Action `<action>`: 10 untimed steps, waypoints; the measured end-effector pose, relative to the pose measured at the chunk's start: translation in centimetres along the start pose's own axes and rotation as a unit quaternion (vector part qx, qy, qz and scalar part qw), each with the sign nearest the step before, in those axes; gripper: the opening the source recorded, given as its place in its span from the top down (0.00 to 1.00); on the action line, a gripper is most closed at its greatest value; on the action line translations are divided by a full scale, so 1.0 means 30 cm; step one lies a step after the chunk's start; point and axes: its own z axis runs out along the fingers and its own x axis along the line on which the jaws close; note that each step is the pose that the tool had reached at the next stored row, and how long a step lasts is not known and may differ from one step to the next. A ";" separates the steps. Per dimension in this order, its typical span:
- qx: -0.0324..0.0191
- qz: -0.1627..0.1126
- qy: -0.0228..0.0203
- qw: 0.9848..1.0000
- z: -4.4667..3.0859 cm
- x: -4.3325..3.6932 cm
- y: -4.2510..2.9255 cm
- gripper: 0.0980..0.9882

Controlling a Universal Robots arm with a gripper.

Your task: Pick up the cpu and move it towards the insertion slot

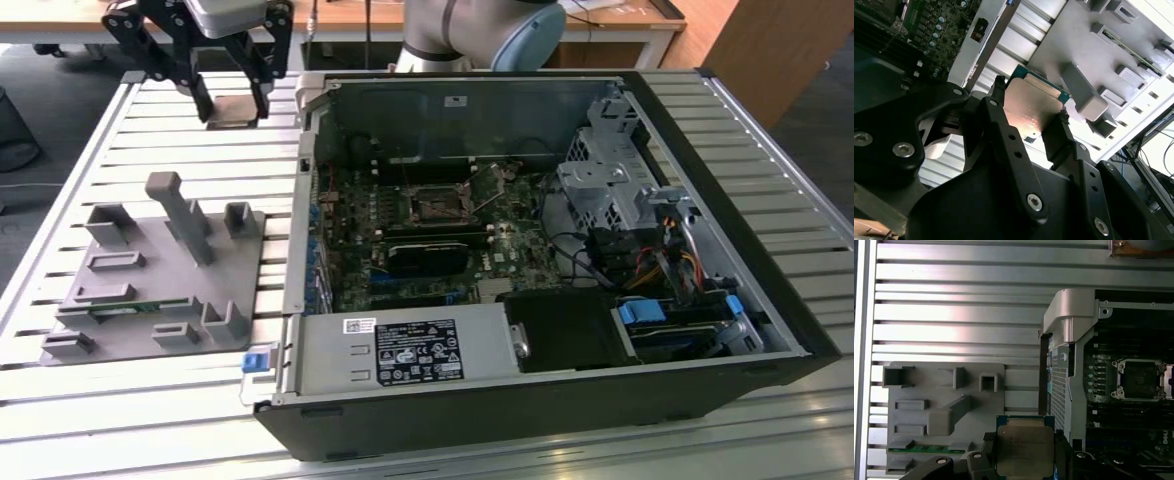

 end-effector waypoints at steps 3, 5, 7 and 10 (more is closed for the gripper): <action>0.000 0.000 0.000 1.000 0.000 -0.008 0.000 0.50; 0.000 0.000 0.000 1.000 0.000 -0.013 0.000 0.50; 0.000 0.000 0.000 1.000 0.000 -0.018 0.001 0.50; 0.000 0.000 0.000 1.000 0.000 -0.027 0.001 0.50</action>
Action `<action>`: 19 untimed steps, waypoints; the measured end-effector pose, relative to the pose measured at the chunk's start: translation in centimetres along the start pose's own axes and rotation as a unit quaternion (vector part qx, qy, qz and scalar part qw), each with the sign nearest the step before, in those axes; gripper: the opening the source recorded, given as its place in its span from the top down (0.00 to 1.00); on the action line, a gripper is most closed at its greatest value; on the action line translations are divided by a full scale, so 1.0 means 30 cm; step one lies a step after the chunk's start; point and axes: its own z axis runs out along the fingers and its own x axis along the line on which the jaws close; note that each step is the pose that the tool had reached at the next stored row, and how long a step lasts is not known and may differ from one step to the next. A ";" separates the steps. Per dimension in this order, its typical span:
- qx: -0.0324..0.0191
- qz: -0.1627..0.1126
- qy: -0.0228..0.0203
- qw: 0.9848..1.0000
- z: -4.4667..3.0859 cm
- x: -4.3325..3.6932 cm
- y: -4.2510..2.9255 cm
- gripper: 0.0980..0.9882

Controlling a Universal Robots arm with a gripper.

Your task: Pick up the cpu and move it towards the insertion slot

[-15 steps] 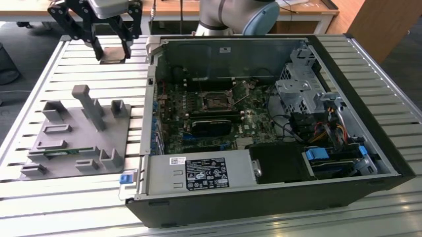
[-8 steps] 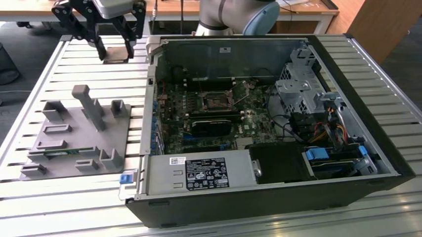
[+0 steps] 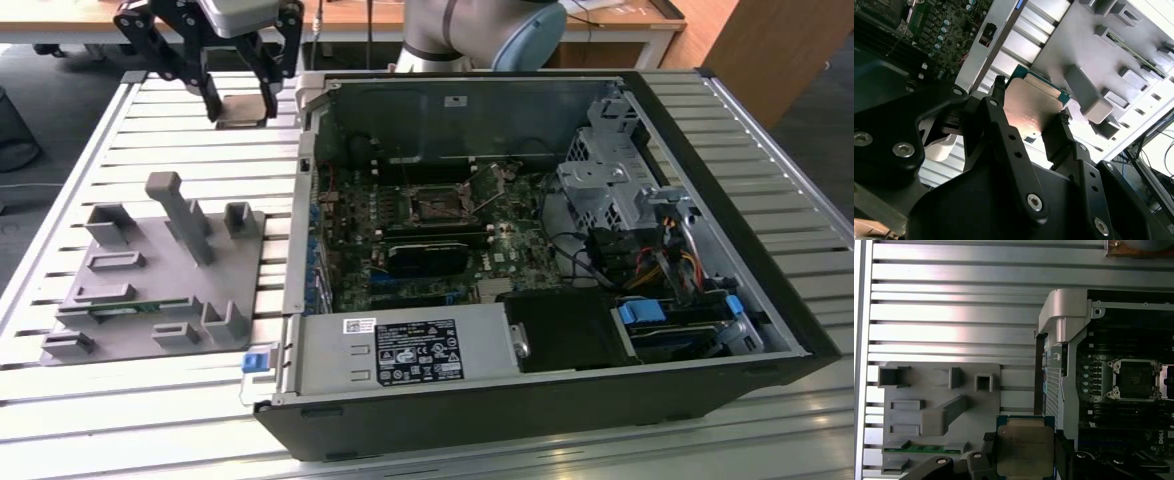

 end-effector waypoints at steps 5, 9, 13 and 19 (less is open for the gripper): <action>0.000 0.000 0.000 1.000 0.000 -0.015 0.000 0.50; 0.000 0.000 0.000 1.000 0.000 -0.027 0.000 0.50; 0.000 0.000 0.000 1.000 0.000 -0.039 0.000 0.50; 0.000 0.000 0.000 1.000 0.000 -0.060 0.001 0.50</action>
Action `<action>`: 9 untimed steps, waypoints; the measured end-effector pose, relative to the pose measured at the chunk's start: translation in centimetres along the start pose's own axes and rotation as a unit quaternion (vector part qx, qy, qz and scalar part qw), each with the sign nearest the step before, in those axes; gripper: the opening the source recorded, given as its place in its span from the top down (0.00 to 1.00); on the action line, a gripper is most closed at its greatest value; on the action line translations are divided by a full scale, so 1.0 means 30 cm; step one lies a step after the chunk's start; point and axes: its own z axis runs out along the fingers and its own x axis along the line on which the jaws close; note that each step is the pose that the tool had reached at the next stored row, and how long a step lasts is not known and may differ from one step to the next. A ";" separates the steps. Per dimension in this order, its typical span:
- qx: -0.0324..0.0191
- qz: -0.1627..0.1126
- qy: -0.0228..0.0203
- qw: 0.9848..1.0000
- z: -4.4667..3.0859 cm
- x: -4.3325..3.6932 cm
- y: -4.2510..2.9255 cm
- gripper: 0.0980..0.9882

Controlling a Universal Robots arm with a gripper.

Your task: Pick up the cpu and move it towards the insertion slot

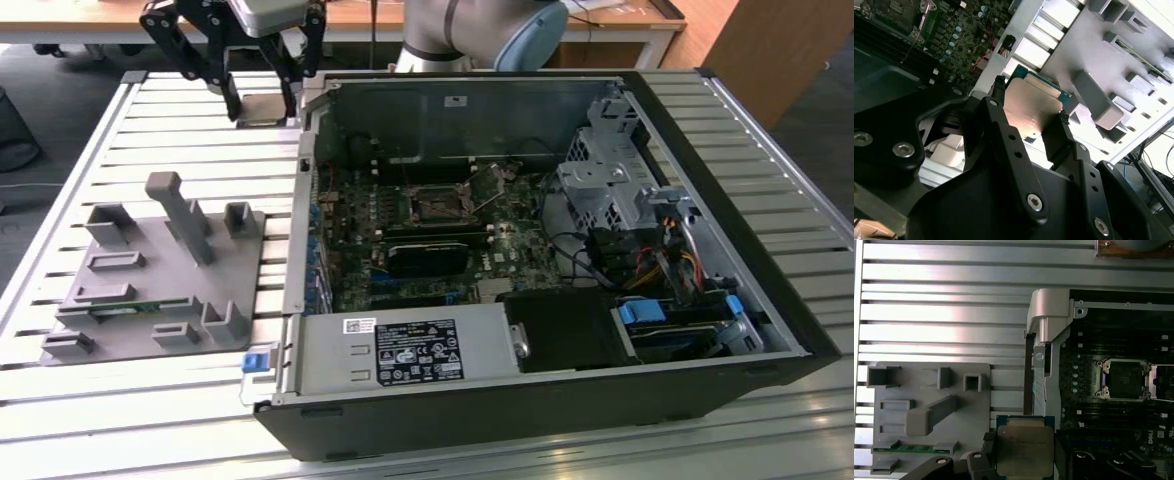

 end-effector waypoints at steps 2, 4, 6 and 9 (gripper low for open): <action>0.000 0.000 0.000 1.000 0.000 -0.006 0.000 0.50; 0.000 0.000 0.000 1.000 0.000 -0.013 0.000 0.50; 0.000 0.000 0.000 1.000 0.000 -0.019 0.000 0.50; 0.000 0.000 0.000 1.000 0.000 -0.028 0.000 0.50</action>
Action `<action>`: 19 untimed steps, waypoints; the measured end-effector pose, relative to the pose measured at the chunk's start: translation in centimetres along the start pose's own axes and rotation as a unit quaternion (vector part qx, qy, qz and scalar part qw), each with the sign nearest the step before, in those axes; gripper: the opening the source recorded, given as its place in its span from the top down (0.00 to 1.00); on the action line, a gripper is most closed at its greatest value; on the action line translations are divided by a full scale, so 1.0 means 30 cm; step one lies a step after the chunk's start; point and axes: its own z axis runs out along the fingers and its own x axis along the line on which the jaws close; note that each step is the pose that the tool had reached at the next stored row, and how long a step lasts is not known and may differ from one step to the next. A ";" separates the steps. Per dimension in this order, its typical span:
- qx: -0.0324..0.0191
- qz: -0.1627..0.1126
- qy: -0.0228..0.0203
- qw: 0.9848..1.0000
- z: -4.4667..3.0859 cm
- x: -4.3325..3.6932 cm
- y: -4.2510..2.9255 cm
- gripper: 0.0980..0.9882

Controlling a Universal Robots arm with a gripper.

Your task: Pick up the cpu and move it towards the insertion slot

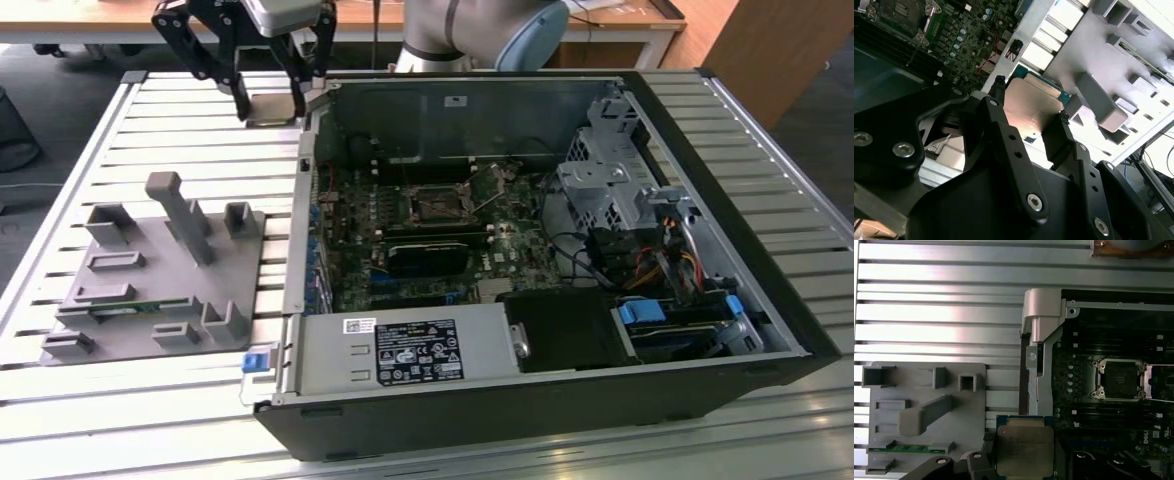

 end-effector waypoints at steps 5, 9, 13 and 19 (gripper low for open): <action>0.000 0.000 0.000 1.000 0.000 -0.018 0.000 0.50; 0.000 0.000 0.000 1.000 0.000 -0.034 0.001 0.50; 0.000 0.000 0.000 1.000 0.000 -0.051 0.001 0.50; 0.000 0.000 0.000 1.000 0.000 -0.076 0.001 0.50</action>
